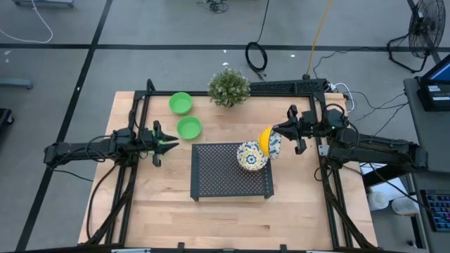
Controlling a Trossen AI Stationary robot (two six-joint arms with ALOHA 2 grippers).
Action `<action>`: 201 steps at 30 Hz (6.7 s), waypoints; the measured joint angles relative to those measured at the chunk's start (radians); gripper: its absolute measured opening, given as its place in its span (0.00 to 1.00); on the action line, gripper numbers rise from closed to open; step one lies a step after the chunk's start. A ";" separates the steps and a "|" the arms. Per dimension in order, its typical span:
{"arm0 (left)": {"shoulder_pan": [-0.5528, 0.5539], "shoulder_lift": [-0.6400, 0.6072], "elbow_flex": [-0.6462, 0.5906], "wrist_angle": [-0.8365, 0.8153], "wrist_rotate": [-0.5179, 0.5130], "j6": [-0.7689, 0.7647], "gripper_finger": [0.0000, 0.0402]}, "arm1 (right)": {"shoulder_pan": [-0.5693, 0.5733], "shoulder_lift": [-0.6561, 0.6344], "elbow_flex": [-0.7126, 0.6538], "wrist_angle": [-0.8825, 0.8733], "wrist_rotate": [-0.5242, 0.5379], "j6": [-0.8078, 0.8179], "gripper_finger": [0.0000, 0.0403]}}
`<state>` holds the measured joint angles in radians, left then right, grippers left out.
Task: Pick & Place Mini bowls
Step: Stack the white patterned bowl on top of the white patterned bowls on the shelf
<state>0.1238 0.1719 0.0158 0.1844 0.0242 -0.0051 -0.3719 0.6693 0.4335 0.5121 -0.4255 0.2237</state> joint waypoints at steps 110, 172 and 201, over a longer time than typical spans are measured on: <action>0.000 0.000 0.000 0.000 0.000 0.000 0.25 | 0.234 0.821 1.458 -1.406 0.290 -0.210 0.01; 0.000 0.000 0.000 0.000 0.000 0.000 0.25 | 0.181 0.916 1.248 -1.567 -0.023 -0.456 0.01; 0.000 0.000 0.000 0.000 0.000 0.000 0.25 | 0.181 0.916 1.247 -1.495 -0.019 -0.527 0.01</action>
<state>0.1238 0.1719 0.0159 0.1844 0.0242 -0.0051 -0.1909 1.5848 1.6810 -0.9832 -0.4450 -0.3035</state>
